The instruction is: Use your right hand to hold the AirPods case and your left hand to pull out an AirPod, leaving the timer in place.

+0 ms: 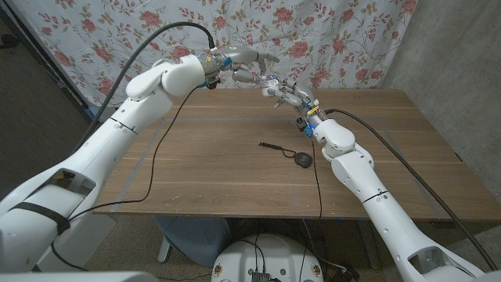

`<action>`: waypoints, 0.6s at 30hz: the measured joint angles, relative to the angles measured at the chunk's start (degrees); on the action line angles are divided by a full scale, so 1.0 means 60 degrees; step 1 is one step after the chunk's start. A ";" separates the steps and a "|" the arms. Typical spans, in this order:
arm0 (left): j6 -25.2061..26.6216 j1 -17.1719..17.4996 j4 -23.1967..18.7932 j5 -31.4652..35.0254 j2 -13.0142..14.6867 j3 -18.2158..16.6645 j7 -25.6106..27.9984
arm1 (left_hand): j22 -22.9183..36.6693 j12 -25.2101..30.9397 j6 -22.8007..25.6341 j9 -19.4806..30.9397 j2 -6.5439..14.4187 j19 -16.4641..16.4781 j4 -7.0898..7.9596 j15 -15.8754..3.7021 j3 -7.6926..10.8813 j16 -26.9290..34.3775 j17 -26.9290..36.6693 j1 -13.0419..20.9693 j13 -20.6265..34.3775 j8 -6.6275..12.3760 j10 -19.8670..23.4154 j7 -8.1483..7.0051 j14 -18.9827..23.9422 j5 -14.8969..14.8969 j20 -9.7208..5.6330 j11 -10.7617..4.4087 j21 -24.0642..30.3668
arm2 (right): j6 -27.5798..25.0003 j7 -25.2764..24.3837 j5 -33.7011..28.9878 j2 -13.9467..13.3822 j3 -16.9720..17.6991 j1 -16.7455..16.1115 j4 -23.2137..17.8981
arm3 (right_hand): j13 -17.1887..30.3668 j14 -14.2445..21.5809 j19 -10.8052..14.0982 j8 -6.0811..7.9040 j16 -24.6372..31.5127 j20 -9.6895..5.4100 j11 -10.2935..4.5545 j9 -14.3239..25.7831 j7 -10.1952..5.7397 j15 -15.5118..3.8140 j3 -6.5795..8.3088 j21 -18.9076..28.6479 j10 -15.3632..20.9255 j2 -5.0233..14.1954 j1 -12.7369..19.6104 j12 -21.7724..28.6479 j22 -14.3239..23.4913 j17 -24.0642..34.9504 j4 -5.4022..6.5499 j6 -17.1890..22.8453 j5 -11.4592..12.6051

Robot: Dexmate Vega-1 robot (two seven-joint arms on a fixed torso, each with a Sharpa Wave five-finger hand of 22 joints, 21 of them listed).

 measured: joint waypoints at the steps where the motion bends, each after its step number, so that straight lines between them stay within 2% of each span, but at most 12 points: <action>1: 0.0077 0.0162 -0.0146 0.0000 0.0080 -0.0086 0.0023 | 0.0000 0.0000 0.0000 0.0000 0.0000 0.0000 0.0000 0.0000 0.0000 0.0000 0.0001 0.0000 -0.0005 0.0000 0.0000 0.0000 0.0000 0.0000 0.0000 0.0000 0.0000 | -0.0007 -0.0005 0.0008 0.0000 0.0002 0.0000 0.0008 | 0.0001 0.0002 0.0000 0.0000 0.0000 0.0000 0.0000 0.0000 0.0000 0.0002 0.0000 0.0000 0.0000 0.0000 0.0000 -0.0001 0.0000 0.0000 0.0000 0.0000 0.0000; 6: 0.0349 0.0353 -0.0535 0.0058 0.0197 -0.0301 0.0067 | 0.0000 0.0000 0.0038 0.0000 -0.0001 0.0000 0.0026 0.0000 0.0027 0.0000 0.0045 -0.0001 -0.0017 0.0000 0.0000 -0.0038 0.0001 -0.0001 0.0000 0.0000 0.0000 | -0.0009 -0.0020 0.0027 0.0004 0.0027 0.0006 0.0040 | 0.0003 0.0007 0.0000 0.0000 -0.0004 0.0000 -0.0001 0.0000 0.0000 0.0007 -0.0001 0.0000 0.0000 0.0000 0.0000 -0.0031 0.0001 -0.0002 0.0001 0.0000 -0.0001; 10: 0.0583 0.0382 -0.0574 0.0113 0.0213 -0.0324 0.0072 | 0.0000 0.0000 0.0052 0.0000 -0.0002 -0.0001 0.0026 0.0000 0.0026 0.0000 0.0045 -0.0002 -0.0015 0.0001 0.0000 -0.0051 0.0001 -0.0001 0.0000 0.0000 0.0000 | -0.0009 -0.0026 0.0043 0.0008 0.0053 0.0014 0.0062 | 0.0008 0.0007 0.0000 0.0000 -0.0006 0.0000 -0.0001 0.0000 0.0000 0.0007 -0.0001 0.0000 0.0001 0.0000 0.0000 -0.0037 0.0001 -0.0003 0.0001 0.0000 -0.0001; 18: 0.1194 0.0921 -0.1204 0.0169 0.0483 -0.0700 0.0054 | -0.0001 -0.0001 0.0052 0.0000 0.0000 -0.0001 0.0026 0.0000 0.0026 0.0000 0.0044 0.0000 -0.0052 0.0001 0.0004 -0.0051 0.0002 -0.0002 0.0000 0.0004 0.0000 | 0.0007 -0.0098 0.0052 0.0024 0.0123 0.0030 0.0108 | 0.0033 0.0000 0.0000 0.0000 -0.0007 0.0000 -0.0003 0.0000 0.0000 0.0000 -0.0001 0.0070 0.0002 0.0000 0.0000 -0.0074 0.0001 -0.0007 0.0002 0.0000 -0.0007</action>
